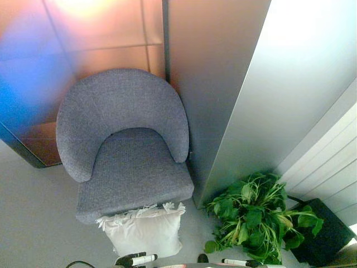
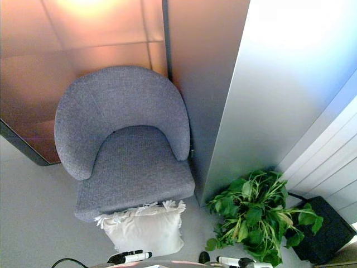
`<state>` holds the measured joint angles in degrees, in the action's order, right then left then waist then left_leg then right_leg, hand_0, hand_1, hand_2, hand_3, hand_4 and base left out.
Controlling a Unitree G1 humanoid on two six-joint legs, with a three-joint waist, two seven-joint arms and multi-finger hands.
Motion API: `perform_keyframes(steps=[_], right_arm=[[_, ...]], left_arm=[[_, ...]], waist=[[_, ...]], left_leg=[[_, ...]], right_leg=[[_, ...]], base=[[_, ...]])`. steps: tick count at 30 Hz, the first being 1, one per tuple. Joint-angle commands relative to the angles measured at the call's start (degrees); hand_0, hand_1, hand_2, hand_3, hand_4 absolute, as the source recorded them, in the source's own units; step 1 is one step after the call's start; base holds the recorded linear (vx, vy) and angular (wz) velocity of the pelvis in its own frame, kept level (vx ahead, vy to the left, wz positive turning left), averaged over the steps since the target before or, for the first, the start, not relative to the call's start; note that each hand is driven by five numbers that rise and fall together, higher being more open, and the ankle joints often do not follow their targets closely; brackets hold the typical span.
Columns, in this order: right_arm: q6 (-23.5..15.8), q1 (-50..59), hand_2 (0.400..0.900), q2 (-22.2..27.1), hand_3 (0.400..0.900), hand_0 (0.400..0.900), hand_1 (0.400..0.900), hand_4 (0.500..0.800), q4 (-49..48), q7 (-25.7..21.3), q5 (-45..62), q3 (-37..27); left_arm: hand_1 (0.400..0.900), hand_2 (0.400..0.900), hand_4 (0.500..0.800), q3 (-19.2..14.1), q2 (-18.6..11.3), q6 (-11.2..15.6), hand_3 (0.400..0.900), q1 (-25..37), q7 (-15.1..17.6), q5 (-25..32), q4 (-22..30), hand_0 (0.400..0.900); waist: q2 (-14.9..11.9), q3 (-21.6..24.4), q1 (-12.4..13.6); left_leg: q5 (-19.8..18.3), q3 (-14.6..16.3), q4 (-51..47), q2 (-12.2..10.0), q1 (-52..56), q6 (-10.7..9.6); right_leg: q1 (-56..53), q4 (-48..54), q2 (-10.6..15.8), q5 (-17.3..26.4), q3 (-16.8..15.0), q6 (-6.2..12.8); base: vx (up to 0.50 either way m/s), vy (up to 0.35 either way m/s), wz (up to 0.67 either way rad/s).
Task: Pick up the pillow and put it on the sofa.
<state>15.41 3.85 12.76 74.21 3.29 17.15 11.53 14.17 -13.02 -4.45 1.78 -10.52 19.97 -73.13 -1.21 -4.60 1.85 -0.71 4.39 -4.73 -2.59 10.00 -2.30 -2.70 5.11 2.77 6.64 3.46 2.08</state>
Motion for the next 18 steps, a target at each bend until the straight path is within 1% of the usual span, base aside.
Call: perform_keyframes(steps=[1, 4, 6, 12, 16, 18], right_arm=[[0.53, 1.98, 0.9, 0.96, 0.9, 0.9, 0.9, 0.8, 3.7, 0.93, -2.95, 2.96], [0.07, 1.88, 0.9, 0.97, 0.9, 0.9, 0.9, 0.8, 3.64, 0.84, -3.03, 3.14], [-0.67, 1.8, 0.9, 1.02, 0.9, 0.9, 0.9, 0.8, 3.54, 0.86, -3.21, 3.25], [-3.44, 1.85, 0.9, 1.05, 0.9, 0.9, 0.9, 0.8, 2.15, 0.24, -5.04, 4.06], [-5.51, 3.22, 0.9, 1.41, 0.9, 0.9, 0.9, 0.8, -0.39, -0.21, -5.54, 5.55], [-7.26, 4.59, 0.9, 1.72, 0.9, 0.9, 0.9, 0.8, -1.85, -0.71, -4.75, 6.7]], left_arm=[[0.9, 0.9, 0.8, -0.51, 2.18, -0.11, 0.9, 3.18, -1.2, -0.41, -2.43, 0.9], [0.9, 0.9, 0.8, -0.63, 2.15, 1.36, 0.9, 3.05, -0.9, 0.38, -2.07, 0.9], [0.9, 0.9, 0.8, -0.69, 2.12, 0.8, 0.9, 3.02, -0.18, -0.25, -1.81, 0.9], [0.9, 0.9, 0.8, -0.64, 1.96, 0.7, 0.9, 2.71, 1.3, -1.91, -1.98, 0.9], [0.9, 0.9, 0.8, 0.19, 1.65, 0.42, 0.9, 3.41, 1.34, -0.91, -1.06, 0.9], [0.9, 0.9, 0.8, 0.95, 1.26, 0.45, 0.9, 4.42, 1.17, 0.09, -0.36, 0.9]], waist=[[0.54, -1.17, 0.15], [0.55, -1.25, 0.21], [0.51, -1.32, 0.26], [0.3, -1.77, 0.48], [0.45, -3.43, 0.77], [0.6, -5.04, 0.97]], left_leg=[[-0.33, -2.7, -0.27, 4.42, -3.94, 2.45], [-0.33, -2.79, -0.27, 4.46, -3.89, 2.49], [-0.3, -2.81, -0.27, 4.5, -3.91, 2.47], [-0.04, -2.73, -0.27, 4.51, -4.32, 2.44], [0.62, -2.7, -0.27, 4.49, -6.16, 2.38], [1.11, -2.8, -0.27, 4.51, -7.77, 2.45]], right_leg=[[-3.3, -3.37, -0.85, -7.89, 4.62, 2.48], [-3.27, -3.43, -0.83, -7.84, 4.65, 2.51], [-3.28, -3.41, -0.77, -7.8, 4.7, 2.51], [-3.0, -3.51, -0.48, -7.65, 4.95, 2.69], [-1.01, -3.95, -0.36, -7.32, 4.79, 2.77], [0.69, -4.19, -0.27, -6.98, 4.74, 2.74]], base=[[0.0, 0.0, 0.0], [0.01, 0.002, 0.0], [0.04, 0.005, 0.03], [0.07, 0.001, 0.05], [0.03, 0.015, 0.1], [-0.07, 0.008, 0.15]])
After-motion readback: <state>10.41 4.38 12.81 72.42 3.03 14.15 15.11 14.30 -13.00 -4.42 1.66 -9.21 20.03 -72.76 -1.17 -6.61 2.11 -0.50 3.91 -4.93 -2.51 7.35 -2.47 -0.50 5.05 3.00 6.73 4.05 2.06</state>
